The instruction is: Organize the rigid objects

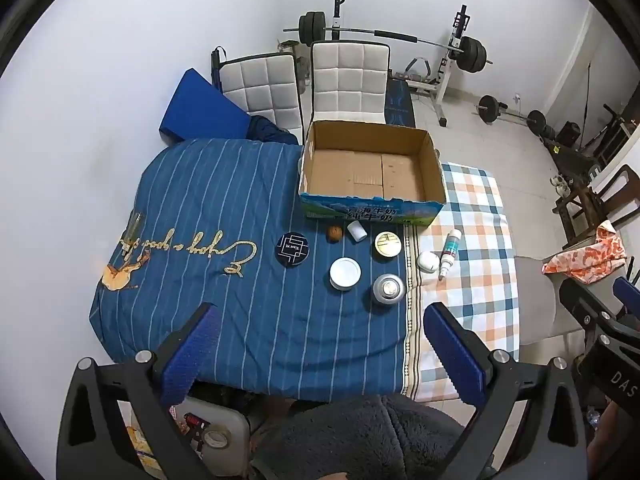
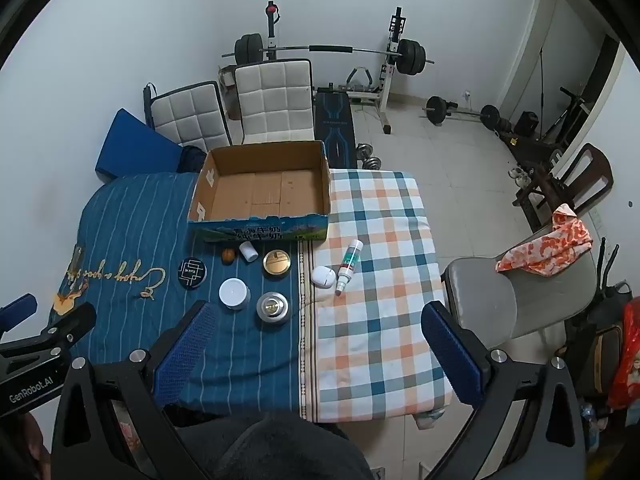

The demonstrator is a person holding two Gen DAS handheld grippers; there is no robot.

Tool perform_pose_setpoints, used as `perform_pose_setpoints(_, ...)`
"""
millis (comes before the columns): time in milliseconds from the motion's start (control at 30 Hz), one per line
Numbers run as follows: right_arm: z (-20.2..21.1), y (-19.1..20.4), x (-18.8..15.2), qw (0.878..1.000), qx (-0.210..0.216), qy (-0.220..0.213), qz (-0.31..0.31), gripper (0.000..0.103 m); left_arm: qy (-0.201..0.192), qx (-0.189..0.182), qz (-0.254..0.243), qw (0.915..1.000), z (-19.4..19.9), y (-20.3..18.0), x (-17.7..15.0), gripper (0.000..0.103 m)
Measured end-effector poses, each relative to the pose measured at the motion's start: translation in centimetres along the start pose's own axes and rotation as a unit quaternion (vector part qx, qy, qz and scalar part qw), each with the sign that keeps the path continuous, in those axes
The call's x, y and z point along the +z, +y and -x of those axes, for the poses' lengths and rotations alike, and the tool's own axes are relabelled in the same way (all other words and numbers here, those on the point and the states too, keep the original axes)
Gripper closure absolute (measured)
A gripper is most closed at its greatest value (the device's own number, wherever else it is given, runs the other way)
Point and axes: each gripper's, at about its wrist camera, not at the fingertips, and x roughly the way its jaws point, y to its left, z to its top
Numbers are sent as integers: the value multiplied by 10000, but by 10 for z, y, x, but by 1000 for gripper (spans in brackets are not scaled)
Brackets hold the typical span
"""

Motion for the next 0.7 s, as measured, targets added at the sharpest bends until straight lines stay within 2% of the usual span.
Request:
perform_pose_setpoints(267,3,1,-10,10000,17,-66,-49,0,-42,-69,19,10000,1,-2,0,0)
perform_pose_setpoints(367,9,-6,4,10000,12,-70,-60,0,-53,-79,23,10000,3,-3,5,0)
perform_pose_setpoints(700,19,-1,-1,9997,-89,-220,-25,0,-126,-147,40,9998,14,-2,4,0)
